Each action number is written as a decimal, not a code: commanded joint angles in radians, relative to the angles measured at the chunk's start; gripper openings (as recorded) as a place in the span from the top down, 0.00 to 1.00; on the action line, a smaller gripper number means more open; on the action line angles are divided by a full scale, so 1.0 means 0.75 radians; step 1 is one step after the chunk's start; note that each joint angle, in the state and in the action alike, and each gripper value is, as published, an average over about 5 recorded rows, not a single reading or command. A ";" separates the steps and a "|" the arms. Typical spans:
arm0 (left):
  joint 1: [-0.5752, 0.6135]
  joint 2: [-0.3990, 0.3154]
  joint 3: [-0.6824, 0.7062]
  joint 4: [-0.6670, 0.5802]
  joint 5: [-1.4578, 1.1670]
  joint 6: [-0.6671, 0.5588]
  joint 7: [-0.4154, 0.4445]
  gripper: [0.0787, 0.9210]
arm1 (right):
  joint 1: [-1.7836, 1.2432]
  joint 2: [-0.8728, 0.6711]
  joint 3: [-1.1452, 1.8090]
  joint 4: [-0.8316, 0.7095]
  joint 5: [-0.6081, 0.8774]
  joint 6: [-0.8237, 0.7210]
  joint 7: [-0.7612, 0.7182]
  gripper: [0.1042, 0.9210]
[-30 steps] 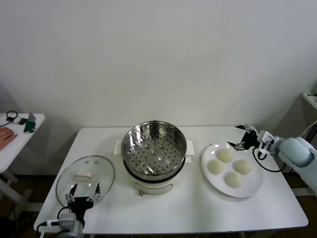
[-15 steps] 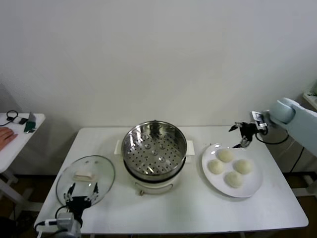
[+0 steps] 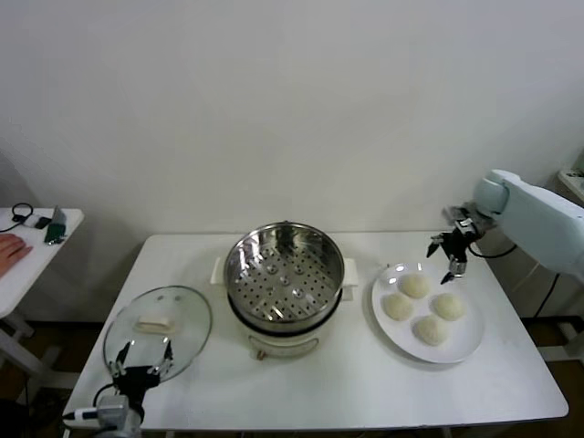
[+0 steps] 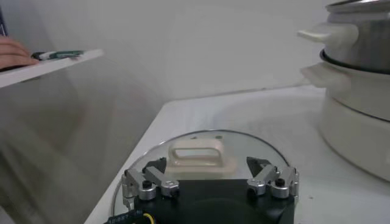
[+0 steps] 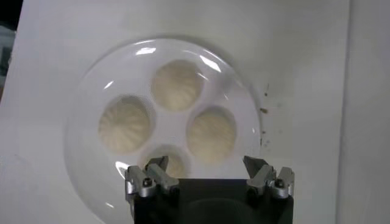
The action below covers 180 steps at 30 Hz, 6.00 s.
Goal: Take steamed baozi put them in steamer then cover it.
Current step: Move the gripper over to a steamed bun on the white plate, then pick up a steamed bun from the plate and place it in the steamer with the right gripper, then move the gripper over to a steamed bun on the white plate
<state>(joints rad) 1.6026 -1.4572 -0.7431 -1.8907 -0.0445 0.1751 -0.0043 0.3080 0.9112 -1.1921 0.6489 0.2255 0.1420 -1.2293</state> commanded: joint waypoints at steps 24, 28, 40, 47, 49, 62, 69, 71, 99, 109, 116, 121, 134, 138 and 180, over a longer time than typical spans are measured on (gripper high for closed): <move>-0.017 0.013 -0.012 0.019 0.006 0.009 0.002 0.12 | -0.186 0.185 0.182 -0.210 -0.144 -0.171 0.180 0.12; -0.017 0.015 -0.016 0.016 0.005 0.010 0.002 0.12 | -0.186 0.178 0.171 -0.191 -0.141 -0.175 0.167 0.15; -0.020 0.018 -0.010 0.026 0.009 0.011 -0.001 0.12 | -0.173 0.169 0.170 -0.179 -0.117 -0.153 0.128 0.31; -0.019 0.017 -0.005 0.024 0.011 0.011 -0.002 0.12 | -0.041 0.135 0.037 -0.095 -0.029 -0.118 0.079 0.37; -0.018 0.018 -0.006 0.024 0.011 0.012 -0.003 0.12 | 0.032 0.111 -0.028 -0.032 0.005 -0.108 0.065 0.37; -0.011 0.040 -0.014 0.012 0.009 0.010 -0.010 0.12 | 0.776 0.137 -0.359 0.593 0.115 0.221 0.045 0.39; -0.012 0.033 -0.013 0.000 0.013 0.013 -0.010 0.12 | 0.845 0.289 -0.356 0.855 0.025 0.456 0.113 0.39; -0.013 0.029 -0.013 -0.003 0.013 0.013 -0.010 0.12 | 0.807 0.344 -0.350 0.864 -0.016 0.504 0.147 0.39; -0.005 0.021 -0.053 -0.024 0.005 0.010 -0.008 0.12 | 0.159 0.726 -0.090 0.160 -0.636 0.812 0.374 0.38; -0.005 0.022 -0.054 -0.035 0.001 0.012 -0.009 0.12 | 0.310 0.685 -0.127 0.182 -0.327 0.822 0.279 0.16; -0.005 0.023 -0.045 -0.041 0.001 0.012 -0.010 0.12 | 0.636 0.489 -0.320 0.256 0.234 0.643 0.074 0.12; -0.008 0.028 -0.040 -0.046 0.001 0.014 -0.009 0.12 | 0.867 0.198 -0.649 0.414 0.562 0.287 0.000 0.12; -0.018 0.030 -0.034 -0.032 0.001 0.016 -0.007 0.12 | 0.813 -0.297 -1.020 0.918 0.593 -0.382 0.291 0.12; -0.015 0.027 -0.044 -0.031 0.000 0.017 -0.007 0.12 | 0.660 -0.307 -0.921 0.949 0.545 -0.453 0.352 0.12; 0.027 0.022 -0.094 -0.058 -0.023 0.009 -0.009 0.12 | 0.073 0.004 -0.471 0.557 0.298 -0.568 0.482 0.34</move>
<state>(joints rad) 1.6236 -1.4384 -0.8124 -1.9289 -0.0613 0.1797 -0.0121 0.3833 0.9054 -1.5609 1.0862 0.4594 -0.2767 -0.8641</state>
